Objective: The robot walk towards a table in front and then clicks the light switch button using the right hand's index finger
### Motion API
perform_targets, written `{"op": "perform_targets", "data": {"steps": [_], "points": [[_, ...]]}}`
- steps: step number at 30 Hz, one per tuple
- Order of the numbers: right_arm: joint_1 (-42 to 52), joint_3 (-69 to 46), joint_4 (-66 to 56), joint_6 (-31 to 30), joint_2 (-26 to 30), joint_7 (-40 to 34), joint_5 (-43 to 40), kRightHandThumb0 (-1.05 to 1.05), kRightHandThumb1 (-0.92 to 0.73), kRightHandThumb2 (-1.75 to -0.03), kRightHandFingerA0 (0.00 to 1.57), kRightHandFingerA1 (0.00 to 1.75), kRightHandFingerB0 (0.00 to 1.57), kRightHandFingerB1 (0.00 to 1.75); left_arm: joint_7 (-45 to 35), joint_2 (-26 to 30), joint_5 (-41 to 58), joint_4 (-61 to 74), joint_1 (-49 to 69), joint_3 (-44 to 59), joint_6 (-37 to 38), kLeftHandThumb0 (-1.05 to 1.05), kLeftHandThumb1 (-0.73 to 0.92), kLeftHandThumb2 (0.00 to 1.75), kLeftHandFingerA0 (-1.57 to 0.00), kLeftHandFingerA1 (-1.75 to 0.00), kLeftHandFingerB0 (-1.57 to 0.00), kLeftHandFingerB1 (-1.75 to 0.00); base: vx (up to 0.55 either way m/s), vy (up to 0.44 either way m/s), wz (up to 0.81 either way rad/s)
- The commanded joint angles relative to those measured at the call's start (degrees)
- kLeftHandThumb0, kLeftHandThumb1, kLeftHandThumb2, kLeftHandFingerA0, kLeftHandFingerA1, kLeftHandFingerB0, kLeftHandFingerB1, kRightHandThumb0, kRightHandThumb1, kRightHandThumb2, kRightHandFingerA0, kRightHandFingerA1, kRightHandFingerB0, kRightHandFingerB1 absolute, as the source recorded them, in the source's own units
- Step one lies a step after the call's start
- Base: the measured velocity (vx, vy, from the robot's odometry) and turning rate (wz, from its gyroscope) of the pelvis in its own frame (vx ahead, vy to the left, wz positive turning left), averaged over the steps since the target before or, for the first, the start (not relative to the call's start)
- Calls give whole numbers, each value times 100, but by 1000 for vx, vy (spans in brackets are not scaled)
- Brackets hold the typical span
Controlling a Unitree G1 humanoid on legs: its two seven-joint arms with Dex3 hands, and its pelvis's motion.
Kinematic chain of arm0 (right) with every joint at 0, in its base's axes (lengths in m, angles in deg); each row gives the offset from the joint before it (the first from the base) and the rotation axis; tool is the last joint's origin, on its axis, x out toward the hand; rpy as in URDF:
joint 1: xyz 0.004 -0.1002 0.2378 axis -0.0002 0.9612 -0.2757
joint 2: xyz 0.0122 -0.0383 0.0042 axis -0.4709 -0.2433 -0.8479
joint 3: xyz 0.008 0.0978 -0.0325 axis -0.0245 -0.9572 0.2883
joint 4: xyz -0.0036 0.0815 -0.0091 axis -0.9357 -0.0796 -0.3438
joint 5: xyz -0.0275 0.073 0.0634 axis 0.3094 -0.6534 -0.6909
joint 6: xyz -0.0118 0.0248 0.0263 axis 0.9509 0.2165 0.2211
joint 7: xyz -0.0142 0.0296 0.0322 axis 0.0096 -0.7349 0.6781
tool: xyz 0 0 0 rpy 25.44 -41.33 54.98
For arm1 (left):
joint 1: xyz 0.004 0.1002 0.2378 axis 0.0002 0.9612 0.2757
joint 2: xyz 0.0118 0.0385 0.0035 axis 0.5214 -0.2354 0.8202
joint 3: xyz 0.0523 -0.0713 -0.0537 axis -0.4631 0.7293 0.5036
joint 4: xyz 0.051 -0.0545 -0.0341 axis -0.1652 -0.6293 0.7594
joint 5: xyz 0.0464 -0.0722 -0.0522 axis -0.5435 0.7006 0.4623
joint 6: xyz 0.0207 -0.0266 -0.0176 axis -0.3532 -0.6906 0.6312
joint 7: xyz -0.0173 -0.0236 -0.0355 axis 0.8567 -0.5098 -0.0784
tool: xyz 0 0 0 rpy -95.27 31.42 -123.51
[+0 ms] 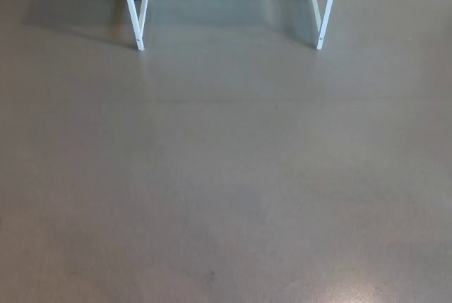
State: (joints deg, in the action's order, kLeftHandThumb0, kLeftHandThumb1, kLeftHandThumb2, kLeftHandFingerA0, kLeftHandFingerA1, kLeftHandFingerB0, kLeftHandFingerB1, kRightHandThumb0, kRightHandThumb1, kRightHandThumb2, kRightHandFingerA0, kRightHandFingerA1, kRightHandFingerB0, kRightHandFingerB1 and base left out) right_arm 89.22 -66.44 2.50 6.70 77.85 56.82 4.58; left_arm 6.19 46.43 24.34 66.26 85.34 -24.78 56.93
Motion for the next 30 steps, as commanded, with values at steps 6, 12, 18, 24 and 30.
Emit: {"op": "perform_targets", "data": {"steps": [6, 12, 18, 24, 30], "points": [[228, -136, -249, 326, -85, 397, -535, 4, -47, -89, 41, 62, 15, 51, -374, 9, 519, 301, 159, 98, -302, -15, 71, 60, -45, -47, -22, -33, 0, 0, 0], [74, -129, 231, 633, 32, 499, -507, 2, -47, -89, 35, 60, 15, 51, -360, 25, 532, 249, 120, 99, -289, -11, 53, 96, -41, -64, -11, -49, 27, 6, 0], [367, -11, -429, 296, -53, 274, -431, 4, -49, -91, 38, 61, 15, 51, -290, -1, 547, 289, 122, 103, -369, -9, 54, 97, -43, -64, -12, -49, -20, 6, 8], [275, -24, -131, 429, -11, 339, -474, 2, -48, -90, 39, 61, 15, 51, -268, 20, 516, 277, 105, 83, -372, -11, 72, 61, -47, -46, -23, -33, 64, 160, -19], [207, 8, 121, 672, 11, 299, -424, 2, -47, -89, 38, 61, 17, 52, -239, 21, 587, 386, 116, 99, -531, -11, 74, 62, -46, -47, -23, -34, 183, 276, -8]]}}
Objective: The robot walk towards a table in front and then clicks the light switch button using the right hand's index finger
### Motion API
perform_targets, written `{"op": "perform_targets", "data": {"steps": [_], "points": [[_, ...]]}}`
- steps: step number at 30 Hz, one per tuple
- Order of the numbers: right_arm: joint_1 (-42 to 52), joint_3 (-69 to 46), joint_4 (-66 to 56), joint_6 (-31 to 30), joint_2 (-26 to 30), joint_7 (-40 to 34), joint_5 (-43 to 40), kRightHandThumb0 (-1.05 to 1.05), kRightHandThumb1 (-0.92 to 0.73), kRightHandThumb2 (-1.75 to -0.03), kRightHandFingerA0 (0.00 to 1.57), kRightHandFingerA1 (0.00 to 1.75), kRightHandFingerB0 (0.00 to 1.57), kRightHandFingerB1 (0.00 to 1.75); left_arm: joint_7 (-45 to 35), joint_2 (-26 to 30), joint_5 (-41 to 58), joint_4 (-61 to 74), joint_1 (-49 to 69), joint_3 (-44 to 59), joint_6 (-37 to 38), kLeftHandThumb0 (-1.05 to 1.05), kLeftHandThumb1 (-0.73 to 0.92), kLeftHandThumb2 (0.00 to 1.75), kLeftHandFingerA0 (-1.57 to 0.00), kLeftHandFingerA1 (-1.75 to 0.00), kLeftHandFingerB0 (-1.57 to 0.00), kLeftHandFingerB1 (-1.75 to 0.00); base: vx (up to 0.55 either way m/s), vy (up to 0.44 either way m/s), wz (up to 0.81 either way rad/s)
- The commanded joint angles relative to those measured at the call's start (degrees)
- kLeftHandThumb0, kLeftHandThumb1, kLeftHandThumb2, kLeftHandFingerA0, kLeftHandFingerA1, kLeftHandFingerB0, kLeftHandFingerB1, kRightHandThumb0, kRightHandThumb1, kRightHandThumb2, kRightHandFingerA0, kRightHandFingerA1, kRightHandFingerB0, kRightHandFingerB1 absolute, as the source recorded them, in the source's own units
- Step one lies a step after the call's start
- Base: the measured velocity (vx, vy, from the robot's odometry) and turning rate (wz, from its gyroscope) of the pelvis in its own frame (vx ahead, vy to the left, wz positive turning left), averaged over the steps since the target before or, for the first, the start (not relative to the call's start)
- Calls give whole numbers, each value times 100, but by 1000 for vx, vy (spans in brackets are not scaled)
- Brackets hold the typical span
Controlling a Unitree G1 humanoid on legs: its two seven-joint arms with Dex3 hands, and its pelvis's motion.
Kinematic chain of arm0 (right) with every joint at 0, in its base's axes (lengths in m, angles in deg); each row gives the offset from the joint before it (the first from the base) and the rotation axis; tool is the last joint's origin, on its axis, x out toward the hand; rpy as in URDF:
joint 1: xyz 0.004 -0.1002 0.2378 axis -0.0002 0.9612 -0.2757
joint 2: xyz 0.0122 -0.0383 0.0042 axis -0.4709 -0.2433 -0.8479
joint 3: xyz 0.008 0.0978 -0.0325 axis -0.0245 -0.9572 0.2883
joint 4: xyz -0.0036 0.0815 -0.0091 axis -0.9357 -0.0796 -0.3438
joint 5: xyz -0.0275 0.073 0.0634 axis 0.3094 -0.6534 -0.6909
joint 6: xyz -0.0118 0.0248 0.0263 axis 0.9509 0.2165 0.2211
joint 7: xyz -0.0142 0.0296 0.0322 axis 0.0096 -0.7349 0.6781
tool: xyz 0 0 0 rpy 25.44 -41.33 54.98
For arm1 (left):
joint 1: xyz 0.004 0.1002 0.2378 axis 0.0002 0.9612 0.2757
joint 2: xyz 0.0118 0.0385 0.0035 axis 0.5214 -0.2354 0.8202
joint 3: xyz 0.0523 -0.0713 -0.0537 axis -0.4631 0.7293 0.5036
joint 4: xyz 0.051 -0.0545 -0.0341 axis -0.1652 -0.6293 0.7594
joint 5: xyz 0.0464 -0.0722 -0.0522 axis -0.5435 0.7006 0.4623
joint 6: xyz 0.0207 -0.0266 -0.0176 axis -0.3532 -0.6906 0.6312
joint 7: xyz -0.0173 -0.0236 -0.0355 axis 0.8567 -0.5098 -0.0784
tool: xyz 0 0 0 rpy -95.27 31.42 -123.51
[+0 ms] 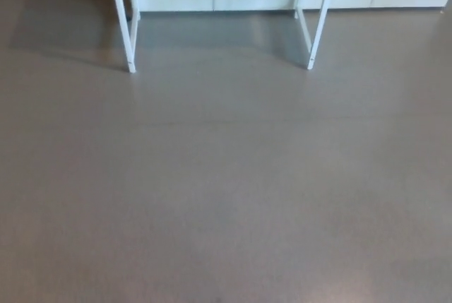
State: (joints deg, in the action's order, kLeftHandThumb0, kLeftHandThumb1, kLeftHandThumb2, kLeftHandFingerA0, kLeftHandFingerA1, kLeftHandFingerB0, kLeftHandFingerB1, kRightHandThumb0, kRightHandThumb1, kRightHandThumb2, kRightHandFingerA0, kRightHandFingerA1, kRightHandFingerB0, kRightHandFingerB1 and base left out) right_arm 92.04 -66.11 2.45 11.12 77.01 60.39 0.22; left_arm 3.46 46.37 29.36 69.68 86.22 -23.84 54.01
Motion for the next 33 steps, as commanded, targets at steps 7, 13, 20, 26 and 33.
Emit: {"op": "perform_targets", "data": {"steps": [7, 13, 20, 26, 33], "points": [[-20, 29, 64, 213, 97, -267, 154, 4, -47, -88, 45, 63, 17, 51, -20, 41, 103, 37, 69, 2, -181, -14, 72, 62, -46, -48, -23, -34, 132, -62, 8], [-68, 51, 248, 366, 143, -218, 143, 1, -45, -87, 44, 63, 17, 51, -54, 95, 36, -62, 42, -42, -78, -11, 54, 96, -36, -61, -11, -49, 245, -277, 29], [-43, 92, 276, 405, 170, -226, 137, 2, -48, -89, 40, 61, 16, 51, 48, 50, 63, -4, 34, -26, -176, -14, 72, 62, -47, -48, -23, -34, 258, -130, 5], [-106, 116, 364, 450, 206, -306, 182, 0, -46, -88, 44, 63, 17, 51, 44, 60, 41, 14, 13, -49, -166, -11, 73, 61, -46, -46, -23, -34, 324, 99, -17], [-153, 96, 538, 557, 211, -253, 98, 1, -46, -88, 44, 63, 16, 50, -7, 84, 53, 88, 49, -72, -203, -14, 74, 63, -46, -47, -23, -35, 383, 169, -27]]}}
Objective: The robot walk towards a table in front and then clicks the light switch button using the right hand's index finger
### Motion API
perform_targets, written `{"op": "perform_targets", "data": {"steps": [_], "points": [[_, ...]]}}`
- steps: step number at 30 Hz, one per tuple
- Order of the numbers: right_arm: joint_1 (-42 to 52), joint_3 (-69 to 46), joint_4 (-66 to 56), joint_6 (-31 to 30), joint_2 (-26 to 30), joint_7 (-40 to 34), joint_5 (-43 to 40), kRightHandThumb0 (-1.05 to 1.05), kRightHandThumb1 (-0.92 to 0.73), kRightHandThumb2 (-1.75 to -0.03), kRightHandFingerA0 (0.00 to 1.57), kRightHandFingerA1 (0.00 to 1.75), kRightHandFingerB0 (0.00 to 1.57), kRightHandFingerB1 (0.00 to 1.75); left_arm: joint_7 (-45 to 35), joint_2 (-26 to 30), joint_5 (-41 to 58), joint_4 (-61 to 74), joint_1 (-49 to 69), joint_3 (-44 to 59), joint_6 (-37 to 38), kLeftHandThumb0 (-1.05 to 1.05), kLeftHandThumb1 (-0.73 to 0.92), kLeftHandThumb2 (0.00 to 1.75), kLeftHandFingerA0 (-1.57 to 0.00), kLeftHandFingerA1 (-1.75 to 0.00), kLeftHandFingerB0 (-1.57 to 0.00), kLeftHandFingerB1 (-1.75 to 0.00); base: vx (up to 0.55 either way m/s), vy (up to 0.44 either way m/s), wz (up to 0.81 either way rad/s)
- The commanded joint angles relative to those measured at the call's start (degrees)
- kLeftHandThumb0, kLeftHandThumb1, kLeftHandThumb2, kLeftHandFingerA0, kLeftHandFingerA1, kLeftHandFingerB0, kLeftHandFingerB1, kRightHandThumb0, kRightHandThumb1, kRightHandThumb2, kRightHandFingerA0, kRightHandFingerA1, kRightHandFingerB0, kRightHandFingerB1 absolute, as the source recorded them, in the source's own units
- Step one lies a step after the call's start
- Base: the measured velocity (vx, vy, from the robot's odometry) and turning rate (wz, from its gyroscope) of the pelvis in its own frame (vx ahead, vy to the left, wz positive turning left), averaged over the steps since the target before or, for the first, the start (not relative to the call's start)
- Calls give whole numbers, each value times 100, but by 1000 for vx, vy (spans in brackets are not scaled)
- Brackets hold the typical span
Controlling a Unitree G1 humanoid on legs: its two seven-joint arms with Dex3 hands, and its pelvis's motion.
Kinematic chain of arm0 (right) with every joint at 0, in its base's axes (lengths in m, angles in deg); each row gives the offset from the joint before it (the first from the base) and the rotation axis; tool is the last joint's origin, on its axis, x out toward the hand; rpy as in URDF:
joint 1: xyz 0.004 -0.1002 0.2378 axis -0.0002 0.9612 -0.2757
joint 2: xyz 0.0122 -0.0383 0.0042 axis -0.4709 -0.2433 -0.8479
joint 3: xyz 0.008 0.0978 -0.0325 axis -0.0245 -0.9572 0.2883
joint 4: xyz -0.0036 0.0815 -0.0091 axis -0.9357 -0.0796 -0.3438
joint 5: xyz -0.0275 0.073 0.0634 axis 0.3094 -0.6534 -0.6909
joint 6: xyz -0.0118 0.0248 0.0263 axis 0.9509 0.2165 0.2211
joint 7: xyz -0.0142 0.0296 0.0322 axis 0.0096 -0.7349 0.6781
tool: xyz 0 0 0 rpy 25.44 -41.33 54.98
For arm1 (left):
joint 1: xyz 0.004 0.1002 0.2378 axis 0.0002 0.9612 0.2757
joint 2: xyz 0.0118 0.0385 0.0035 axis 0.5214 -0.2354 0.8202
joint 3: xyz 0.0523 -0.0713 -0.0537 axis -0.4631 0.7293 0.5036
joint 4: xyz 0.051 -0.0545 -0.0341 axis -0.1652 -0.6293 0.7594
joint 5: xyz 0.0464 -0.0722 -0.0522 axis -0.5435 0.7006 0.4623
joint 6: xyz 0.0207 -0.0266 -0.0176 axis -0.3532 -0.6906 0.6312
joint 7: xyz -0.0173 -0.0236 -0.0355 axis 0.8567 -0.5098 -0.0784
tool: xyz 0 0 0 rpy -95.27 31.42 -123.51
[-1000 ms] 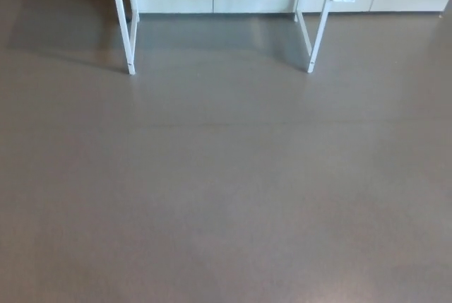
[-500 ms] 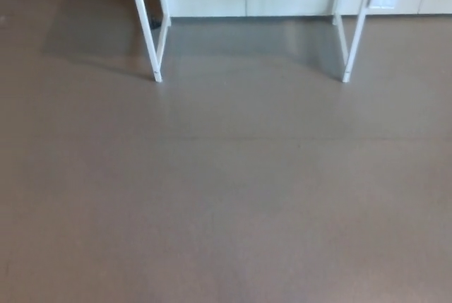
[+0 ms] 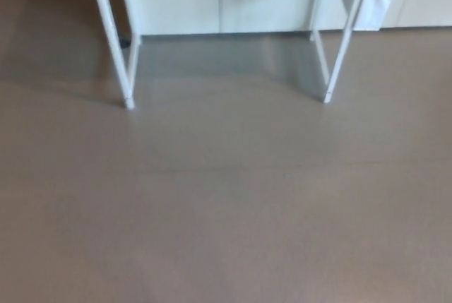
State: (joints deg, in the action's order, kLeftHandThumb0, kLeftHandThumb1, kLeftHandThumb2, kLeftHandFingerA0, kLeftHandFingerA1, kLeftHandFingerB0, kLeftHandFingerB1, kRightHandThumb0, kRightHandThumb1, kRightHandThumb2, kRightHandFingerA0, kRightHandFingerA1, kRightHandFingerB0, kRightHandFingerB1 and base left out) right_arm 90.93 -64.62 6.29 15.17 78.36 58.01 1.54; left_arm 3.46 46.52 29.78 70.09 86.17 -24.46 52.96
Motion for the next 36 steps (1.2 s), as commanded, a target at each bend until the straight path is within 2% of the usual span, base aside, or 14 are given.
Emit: {"op": "perform_targets", "data": {"steps": [1, 4, 5, 6, 8, 9, 12, 18, 27, 36], "points": [[-53, -44, 151, 156, 76, -33, -19, 1, -46, -87, 44, 62, 16, 50, -4, 74, 10, 52, 45, -13, -101, -13, 73, 61, -46, -46, -23, -34, 323, 68, 8], [-76, -34, 179, 212, 85, -39, -2, -3, -44, -87, 46, 64, 18, 52, -9, 87, 0, 79, 32, -35, -88, -13, 73, 61, -43, -45, -23, -34, 265, 4, 12], [-40, -23, 121, 218, 83, -35, 5, 0, -46, -87, 44, 63, 17, 51, 22, 81, -12, 106, 44, -44, -97, -12, 55, 97, -31, -58, -11, -49, 360, -47, 18], [-7, -8, 41, 205, 67, -50, 14, 0, -46, -87, 44, 63, 17, 51, 51, 87, -35, 130, 47, -53, -103, -12, 55, 97, -31, -58, -11, -49, 347, -105, 25], [-18, 3, 8, 163, 69, -77, 26, 0, -46, -87, 44, 63, 17, 51, 65, 97, -37, 132, 31, -60, -122, -12, 55, 97, -32, -59, -12, -49, 414, -158, 32], [-9, 24, 38, 242, 91, -28, 43, 0, -46, -88, 42, 62, 16, 51, 93, 101, -69, 28, -15, -52, -65, -14, 72, 60, -44, -45, -26, -35, 550, -350, -60], [22, 70, -33, 209, 99, -135, 114, -1, -47, -88, 45, 63, 16, 50, 92, 111, -91, 48, -4, -73, -61, -15, 72, 60, -41, -44, -28, -36, 423, -186, 62], [10, 71, -53, 184, 94, -124, 56, -2, -46, -88, 45, 63, 17, 51, 147, 123, -140, 47, -3, -103, -37, -17, 72, 60, -42, -44, -30, -37, 324, -61, -6], [15, 122, 22, 305, 148, -149, 145, -2, -48, -90, 41, 61, 17, 51, 38, 217, -146, 83, 37, -208, 56, -21, 75, 60, -36, -42, -28, -36, 363, 143, -22], [-43, 136, 124, 370, 149, -175, 164, 0, -48, -89, 46, 64, 18, 51, 221, 221, -209, 148, 1, -264, -31, -21, 73, 60, -38, -42, -32, -38, 194, 66, 6]]}}
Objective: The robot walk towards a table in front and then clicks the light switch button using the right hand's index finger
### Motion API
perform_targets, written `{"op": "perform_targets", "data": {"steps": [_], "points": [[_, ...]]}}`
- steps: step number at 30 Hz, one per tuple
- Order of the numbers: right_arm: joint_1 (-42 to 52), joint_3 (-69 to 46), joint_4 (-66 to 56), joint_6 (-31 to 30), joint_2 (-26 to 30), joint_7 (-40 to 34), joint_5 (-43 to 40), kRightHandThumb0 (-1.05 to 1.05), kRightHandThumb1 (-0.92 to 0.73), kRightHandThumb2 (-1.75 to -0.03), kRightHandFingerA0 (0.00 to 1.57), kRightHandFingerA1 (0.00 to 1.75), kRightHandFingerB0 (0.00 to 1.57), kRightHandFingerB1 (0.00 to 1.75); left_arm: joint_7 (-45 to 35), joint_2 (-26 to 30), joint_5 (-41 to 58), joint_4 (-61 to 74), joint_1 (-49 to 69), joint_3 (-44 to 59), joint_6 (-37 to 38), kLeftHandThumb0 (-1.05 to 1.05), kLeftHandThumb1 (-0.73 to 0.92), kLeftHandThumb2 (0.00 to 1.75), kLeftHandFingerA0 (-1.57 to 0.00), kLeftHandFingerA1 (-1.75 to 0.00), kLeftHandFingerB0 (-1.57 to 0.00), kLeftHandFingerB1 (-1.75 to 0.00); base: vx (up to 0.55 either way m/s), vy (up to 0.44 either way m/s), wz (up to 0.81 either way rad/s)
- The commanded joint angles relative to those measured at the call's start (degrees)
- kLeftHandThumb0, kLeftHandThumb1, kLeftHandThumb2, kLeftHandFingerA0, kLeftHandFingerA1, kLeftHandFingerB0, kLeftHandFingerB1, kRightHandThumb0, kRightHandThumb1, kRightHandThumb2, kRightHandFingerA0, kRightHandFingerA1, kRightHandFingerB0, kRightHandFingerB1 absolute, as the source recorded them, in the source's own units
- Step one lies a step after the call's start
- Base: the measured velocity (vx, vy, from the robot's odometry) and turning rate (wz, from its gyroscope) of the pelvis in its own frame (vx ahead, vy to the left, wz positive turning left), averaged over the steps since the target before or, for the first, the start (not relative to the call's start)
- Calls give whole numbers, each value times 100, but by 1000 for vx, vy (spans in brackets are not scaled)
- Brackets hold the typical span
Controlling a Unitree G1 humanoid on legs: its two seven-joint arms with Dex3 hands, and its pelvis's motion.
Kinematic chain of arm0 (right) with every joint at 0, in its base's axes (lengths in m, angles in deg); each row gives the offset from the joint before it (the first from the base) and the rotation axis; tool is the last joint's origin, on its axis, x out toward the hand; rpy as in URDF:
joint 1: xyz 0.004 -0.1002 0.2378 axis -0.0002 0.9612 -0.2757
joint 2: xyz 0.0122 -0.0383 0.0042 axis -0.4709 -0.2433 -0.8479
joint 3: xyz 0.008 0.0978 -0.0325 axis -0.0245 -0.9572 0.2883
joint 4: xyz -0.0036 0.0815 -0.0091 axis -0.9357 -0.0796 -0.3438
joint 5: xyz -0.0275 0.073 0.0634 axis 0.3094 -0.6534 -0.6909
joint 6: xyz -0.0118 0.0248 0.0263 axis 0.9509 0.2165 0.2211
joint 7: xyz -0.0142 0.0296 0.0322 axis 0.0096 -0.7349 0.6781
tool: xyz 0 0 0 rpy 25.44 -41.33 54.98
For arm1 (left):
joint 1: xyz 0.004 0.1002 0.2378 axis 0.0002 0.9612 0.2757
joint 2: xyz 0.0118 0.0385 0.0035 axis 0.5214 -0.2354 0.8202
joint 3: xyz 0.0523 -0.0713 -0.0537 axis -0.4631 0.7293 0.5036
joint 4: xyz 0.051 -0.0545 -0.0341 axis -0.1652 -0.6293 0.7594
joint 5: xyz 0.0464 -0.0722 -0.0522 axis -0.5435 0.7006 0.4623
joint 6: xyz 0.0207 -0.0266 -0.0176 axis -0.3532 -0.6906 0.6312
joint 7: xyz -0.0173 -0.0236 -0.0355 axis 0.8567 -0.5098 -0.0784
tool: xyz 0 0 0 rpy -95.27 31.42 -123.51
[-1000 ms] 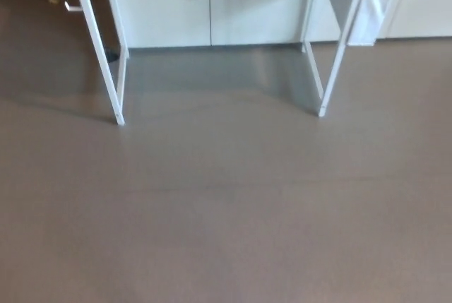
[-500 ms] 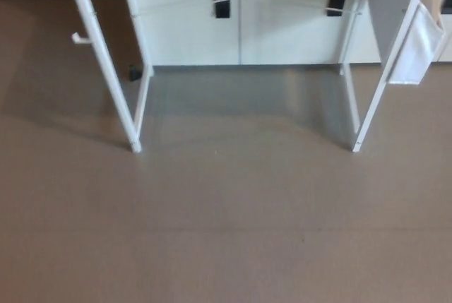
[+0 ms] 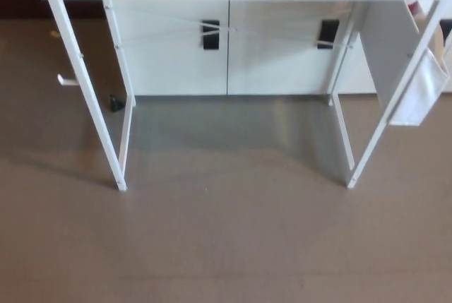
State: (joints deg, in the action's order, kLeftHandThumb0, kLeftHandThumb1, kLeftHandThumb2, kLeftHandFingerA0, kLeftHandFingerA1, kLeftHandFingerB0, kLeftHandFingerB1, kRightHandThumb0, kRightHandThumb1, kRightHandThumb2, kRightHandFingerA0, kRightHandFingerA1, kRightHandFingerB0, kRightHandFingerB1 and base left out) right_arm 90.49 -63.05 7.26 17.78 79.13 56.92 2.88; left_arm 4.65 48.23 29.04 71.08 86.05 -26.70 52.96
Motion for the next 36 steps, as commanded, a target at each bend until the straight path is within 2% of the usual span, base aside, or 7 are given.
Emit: {"op": "perform_targets", "data": {"steps": [1, 6, 8, 21, 28, 36], "points": [[3, -21, 23, 102, 73, -73, 34, 1, -49, -89, 47, 64, 17, 51, 69, 58, -122, 37, 16, -44, -12, -20, 74, 60, -36, -42, -31, -38, 231, -71, 6], [3, 0, 50, 106, 54, -111, 73, 2, -48, -89, 49, 65, 18, 51, 70, 82, -146, 57, 33, -53, -8, -22, 74, 60, -37, -42, -33, -38, 179, -164, 19], [142, 62, -248, -71, 42, -184, 139, 0, -49, -89, 48, 64, 17, 51, 89, 105, -213, 80, 25, -97, -18, -21, 75, 60, -37, -42, -34, -38, 182, -143, -8], [19, 155, 112, 234, 115, -317, 304, -1, -48, -89, 48, 64, 19, 51, 124, 161, -299, -59, -56, -161, 65, -23, 74, 59, -40, -42, -38, -39, 274, 66, -10], [-90, 152, 308, 330, 122, -456, 376, 0, -47, -89, 54, 68, 22, 53, 89, 191, -291, -94, -66, -203, 145, -22, 75, 59, -40, -42, -38, -40, 249, 79, 8], [-61, 205, 245, 372, 188, -445, 421, -1, -48, -89, 55, 68, 22, 53, 86, 206, -340, 13, -28, -280, 182, -20, 76, 60, -42, -45, -40, -42, 349, -132, 28]]}}
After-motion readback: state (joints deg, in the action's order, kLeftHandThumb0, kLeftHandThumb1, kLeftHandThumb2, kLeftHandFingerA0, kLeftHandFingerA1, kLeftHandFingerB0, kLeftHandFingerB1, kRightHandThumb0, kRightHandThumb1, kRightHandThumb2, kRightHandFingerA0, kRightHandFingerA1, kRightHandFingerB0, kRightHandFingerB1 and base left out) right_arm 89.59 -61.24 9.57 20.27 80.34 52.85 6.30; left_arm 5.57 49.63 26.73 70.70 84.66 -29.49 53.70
